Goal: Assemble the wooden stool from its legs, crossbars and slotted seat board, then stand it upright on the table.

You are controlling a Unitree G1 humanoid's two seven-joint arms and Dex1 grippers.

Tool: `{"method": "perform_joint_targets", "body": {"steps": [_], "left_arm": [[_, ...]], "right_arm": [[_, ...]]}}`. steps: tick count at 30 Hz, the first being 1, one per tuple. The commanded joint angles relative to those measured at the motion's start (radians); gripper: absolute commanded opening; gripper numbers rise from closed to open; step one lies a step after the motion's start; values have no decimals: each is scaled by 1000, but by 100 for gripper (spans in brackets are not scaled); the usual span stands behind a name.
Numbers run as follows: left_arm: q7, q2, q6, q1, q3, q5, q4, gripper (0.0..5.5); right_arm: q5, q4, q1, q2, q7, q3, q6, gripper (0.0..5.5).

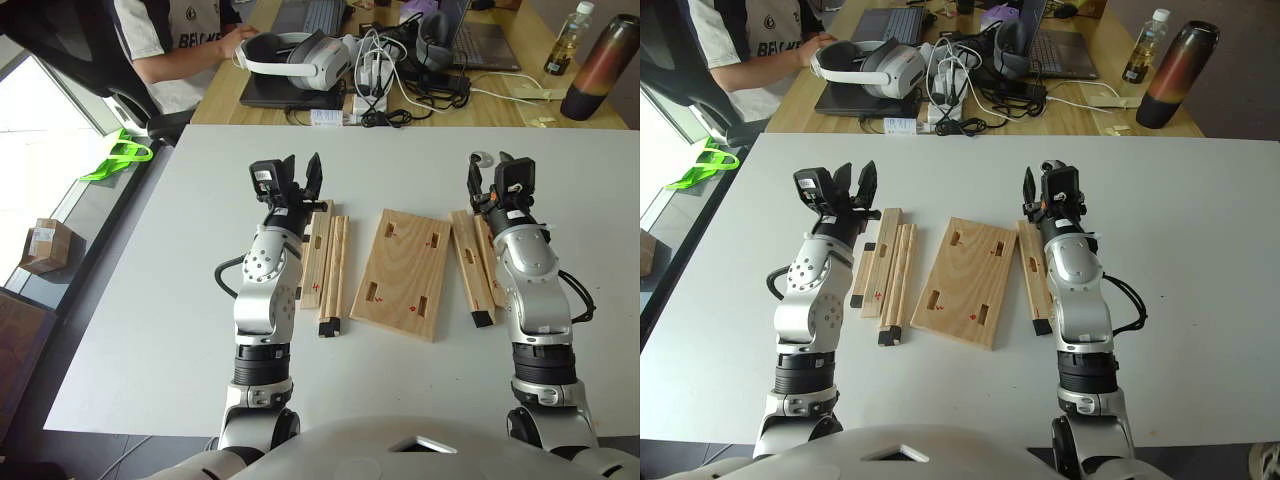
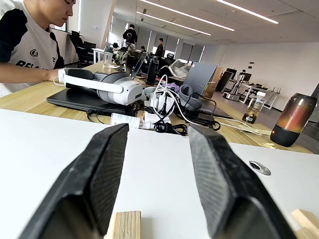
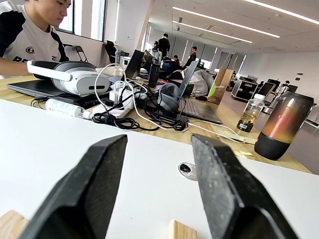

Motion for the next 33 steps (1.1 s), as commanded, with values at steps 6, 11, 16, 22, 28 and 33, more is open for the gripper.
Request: {"method": "perform_joint_targets", "body": {"steps": [6, 11, 16, 22, 28, 33], "left_arm": [[2, 5, 3, -15, 11, -10, 19, 218], [2, 0, 10, -21, 3, -10, 10, 218], [18, -10, 11, -13, 2, -10, -17, 218], [1, 8, 42, -12, -13, -8, -18, 218], [-8, 19, 101, -14, 16, -45, -18, 218], [-30, 91, 178, -58, 24, -44, -71, 259]], "right_arm": [[63, -17, -21, 17, -40, -87, 77, 236], [54, -5, -18, 13, -39, -69, 71, 236], [84, 7, -16, 9, -17, -73, 92, 236], [81, -9, -12, 20, -30, -68, 96, 236], [75, -19, -22, 38, -46, -61, 91, 236], [75, -22, -2, 42, -67, -72, 87, 236]]}}
